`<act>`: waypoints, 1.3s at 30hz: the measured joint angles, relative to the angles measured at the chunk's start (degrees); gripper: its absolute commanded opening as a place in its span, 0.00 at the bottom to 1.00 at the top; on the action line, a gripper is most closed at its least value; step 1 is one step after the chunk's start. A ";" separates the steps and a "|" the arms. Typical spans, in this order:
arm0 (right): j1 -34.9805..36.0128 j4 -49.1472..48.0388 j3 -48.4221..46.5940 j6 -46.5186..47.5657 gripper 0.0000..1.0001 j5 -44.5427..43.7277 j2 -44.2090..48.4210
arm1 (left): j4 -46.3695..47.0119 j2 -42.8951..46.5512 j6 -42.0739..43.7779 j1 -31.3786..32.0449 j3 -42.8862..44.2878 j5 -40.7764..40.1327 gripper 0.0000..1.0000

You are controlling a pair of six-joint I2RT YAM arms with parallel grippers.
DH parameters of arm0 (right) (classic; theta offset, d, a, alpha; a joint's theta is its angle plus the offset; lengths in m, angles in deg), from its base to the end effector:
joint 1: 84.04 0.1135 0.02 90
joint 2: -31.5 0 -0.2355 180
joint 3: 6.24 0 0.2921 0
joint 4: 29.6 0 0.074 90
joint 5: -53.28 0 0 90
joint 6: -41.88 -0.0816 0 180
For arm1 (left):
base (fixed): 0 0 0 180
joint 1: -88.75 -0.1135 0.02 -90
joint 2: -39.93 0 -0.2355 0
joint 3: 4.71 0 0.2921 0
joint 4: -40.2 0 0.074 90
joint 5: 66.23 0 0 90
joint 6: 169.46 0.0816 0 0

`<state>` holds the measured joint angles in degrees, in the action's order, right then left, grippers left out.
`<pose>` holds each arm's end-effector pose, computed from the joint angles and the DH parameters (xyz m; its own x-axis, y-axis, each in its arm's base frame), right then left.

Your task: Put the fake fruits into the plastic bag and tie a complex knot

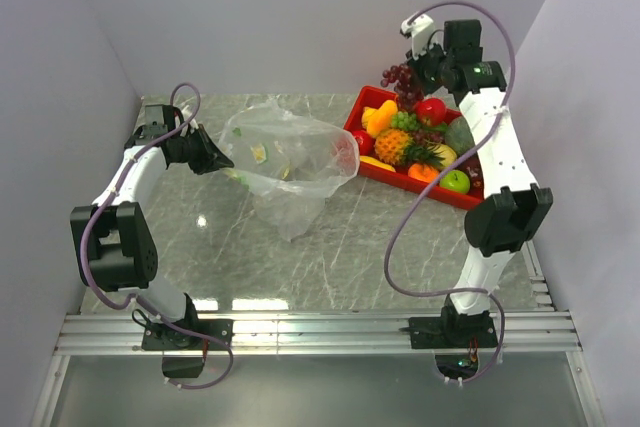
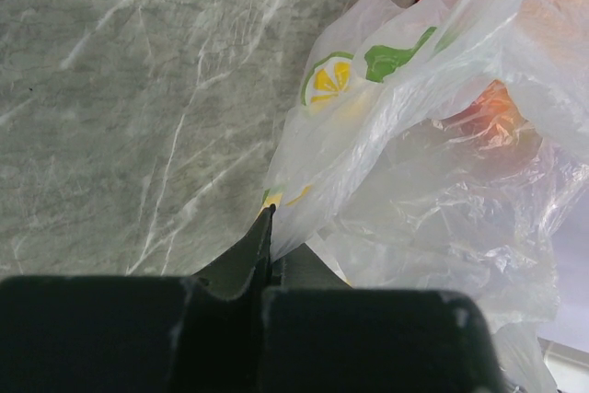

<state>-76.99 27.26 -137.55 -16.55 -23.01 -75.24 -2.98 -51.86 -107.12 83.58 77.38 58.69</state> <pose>0.4770 0.0785 0.3786 -0.2852 -0.5478 -0.7865 -0.5486 0.7662 -0.3347 0.4029 -0.0104 0.1873 -0.8288 -0.4572 -0.3226 -0.1294 0.7175 -0.6844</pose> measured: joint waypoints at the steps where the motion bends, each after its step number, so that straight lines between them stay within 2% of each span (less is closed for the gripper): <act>1: 0.37 0.07 -0.83 -0.70 0.00 0.57 0.63 | 0.07 0.00 0.00 0.00 0.00 0.02 0.00; 6: 5.29 -0.20 -2.73 -5.27 0.00 4.13 6.32 | 0.24 0.00 0.00 0.35 0.00 0.04 0.00; 14: 21.79 -5.88 -2.36 -13.31 0.00 10.64 12.22 | 0.35 0.00 0.02 1.36 0.00 0.22 0.00; 21: 29.18 -9.92 2.01 -16.61 0.00 12.31 9.90 | 0.44 0.02 0.02 1.51 -0.04 0.42 0.00; 27: 32.28 -9.75 8.94 -17.97 0.00 12.76 3.30 | 0.57 0.02 0.02 1.51 -0.59 0.81 0.00; 28: 32.57 -9.64 10.03 -18.36 0.04 12.85 2.45 | 0.59 0.02 0.02 1.51 -0.59 0.81 0.00; 30: 33.24 -9.27 12.39 -19.08 0.26 12.46 1.36 | 0.63 0.02 0.02 1.51 -0.59 0.83 0.00; 31: 33.62 -8.55 13.03 -19.30 0.60 12.20 0.83 | 0.63 0.02 0.02 1.51 -0.59 0.85 0.00; 34: 34.95 -6.54 13.09 -19.63 0.90 11.65 0.00 | 0.63 0.02 0.02 1.51 -0.59 0.92 0.00; 35: 35.50 -6.16 13.09 -19.52 0.94 11.63 0.00 | 0.63 0.02 0.02 1.51 -0.59 0.92 0.00; 39: 38.36 -5.33 15.37 -18.23 0.94 12.72 0.85 | 0.68 0.02 0.00 1.51 -0.72 0.90 0.00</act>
<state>-38.63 21.93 -122.19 -34.78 -10.29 -74.38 -2.31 -51.84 -107.12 85.09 76.66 59.58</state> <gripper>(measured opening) 0.939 0.012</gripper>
